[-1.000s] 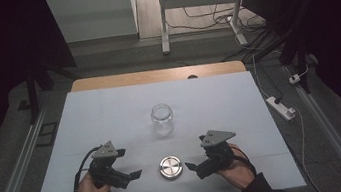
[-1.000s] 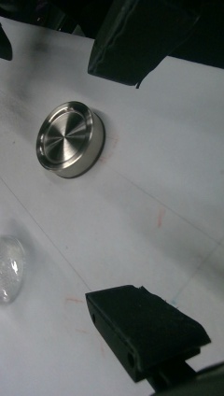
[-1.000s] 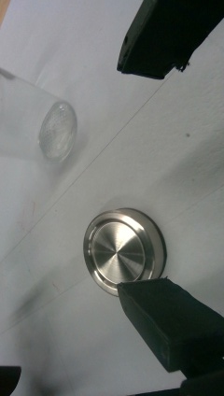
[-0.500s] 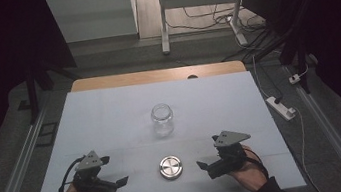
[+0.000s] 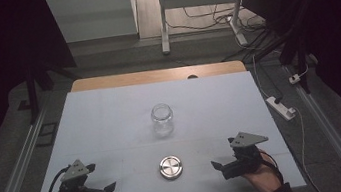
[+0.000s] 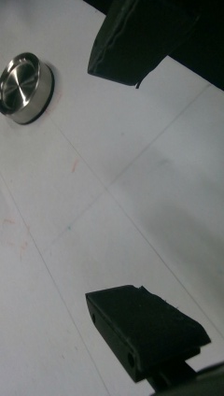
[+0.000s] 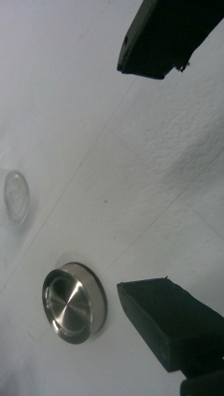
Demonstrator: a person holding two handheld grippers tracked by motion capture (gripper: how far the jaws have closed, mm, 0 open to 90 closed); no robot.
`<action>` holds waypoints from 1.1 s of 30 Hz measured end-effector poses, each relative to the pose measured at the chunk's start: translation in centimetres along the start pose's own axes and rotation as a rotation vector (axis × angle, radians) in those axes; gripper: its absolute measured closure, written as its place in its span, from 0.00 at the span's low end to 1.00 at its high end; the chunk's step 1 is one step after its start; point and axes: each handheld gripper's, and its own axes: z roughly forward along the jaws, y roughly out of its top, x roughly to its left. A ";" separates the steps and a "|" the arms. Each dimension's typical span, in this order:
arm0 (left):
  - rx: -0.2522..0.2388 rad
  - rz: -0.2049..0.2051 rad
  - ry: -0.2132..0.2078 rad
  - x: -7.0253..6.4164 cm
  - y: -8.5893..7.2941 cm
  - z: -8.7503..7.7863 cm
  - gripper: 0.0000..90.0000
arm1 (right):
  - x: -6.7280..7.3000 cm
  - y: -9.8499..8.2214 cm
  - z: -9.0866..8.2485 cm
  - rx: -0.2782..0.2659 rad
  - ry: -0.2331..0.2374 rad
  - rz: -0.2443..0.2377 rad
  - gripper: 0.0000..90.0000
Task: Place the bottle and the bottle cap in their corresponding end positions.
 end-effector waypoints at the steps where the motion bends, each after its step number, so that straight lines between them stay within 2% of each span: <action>1: -0.002 -0.007 0.003 0.1 -0.2 -0.2 0.00 | -0.1 -0.1 -0.2 0.001 -0.004 0.004 0.00; 18: -0.011 -0.086 0.063 1.1 -3.0 -2.5 0.00 | -1.5 -2.7 -3.1 0.001 -0.084 0.077 0.00; 26: 0.015 -0.115 0.079 1.3 -4.1 -2.8 0.00 | -1.6 -3.7 -3.9 0.046 -0.113 0.084 0.00; 33: 0.018 -0.132 0.086 1.3 -4.5 -3.2 0.00 | -1.6 -4.4 -4.3 0.083 -0.128 0.104 0.00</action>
